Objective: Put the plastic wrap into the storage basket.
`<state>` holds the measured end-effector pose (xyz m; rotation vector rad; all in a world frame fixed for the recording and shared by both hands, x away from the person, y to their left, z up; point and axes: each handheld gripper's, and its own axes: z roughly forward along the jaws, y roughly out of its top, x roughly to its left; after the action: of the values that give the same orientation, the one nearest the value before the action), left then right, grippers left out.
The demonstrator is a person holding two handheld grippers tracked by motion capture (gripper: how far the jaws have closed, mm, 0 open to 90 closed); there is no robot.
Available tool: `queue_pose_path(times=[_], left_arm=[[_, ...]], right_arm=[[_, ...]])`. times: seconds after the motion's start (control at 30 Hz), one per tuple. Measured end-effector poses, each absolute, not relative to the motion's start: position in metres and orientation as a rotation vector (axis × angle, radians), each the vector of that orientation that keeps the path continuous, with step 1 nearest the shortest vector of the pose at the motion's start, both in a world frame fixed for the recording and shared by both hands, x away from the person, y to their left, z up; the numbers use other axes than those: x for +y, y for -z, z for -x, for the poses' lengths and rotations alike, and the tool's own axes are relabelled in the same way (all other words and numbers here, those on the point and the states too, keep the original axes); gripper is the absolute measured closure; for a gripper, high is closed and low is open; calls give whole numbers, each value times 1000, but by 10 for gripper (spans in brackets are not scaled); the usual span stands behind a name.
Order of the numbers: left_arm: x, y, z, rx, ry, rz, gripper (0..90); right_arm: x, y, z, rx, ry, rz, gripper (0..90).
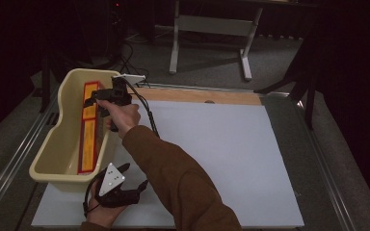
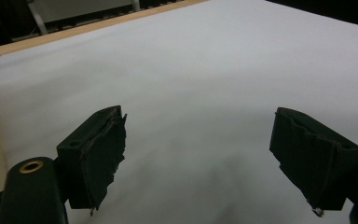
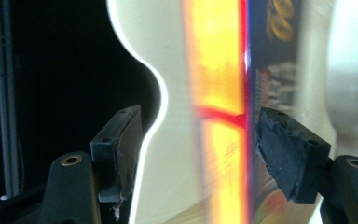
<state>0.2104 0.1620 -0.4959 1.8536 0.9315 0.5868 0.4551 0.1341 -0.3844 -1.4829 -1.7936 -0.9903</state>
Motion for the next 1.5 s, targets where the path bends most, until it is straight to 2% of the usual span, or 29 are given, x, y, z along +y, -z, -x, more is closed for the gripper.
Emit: queue_pose_path(times=[0.37, 0.83, 1.2, 1.33, 1.5], left_arm=[[162, 496, -210, 932, -597, -1857, 178], [162, 494, -207, 930, -614, -1861, 179], [160, 493, -205, 932, -615, -1851, 180], [159, 493, -205, 934, -615, -1855, 180], [159, 494, -205, 939, -617, -1858, 179]], right_arm=[[123, 376, -444, -2070, 957, 1353, 363], [77, 362, -414, -2694, 1165, 998, 370], [-2, 368, -377, -2910, 1324, 775, 378], [-39, 381, -363, -2935, 1420, 735, 351], [-87, 405, -352, -2877, 1440, 855, 331]])
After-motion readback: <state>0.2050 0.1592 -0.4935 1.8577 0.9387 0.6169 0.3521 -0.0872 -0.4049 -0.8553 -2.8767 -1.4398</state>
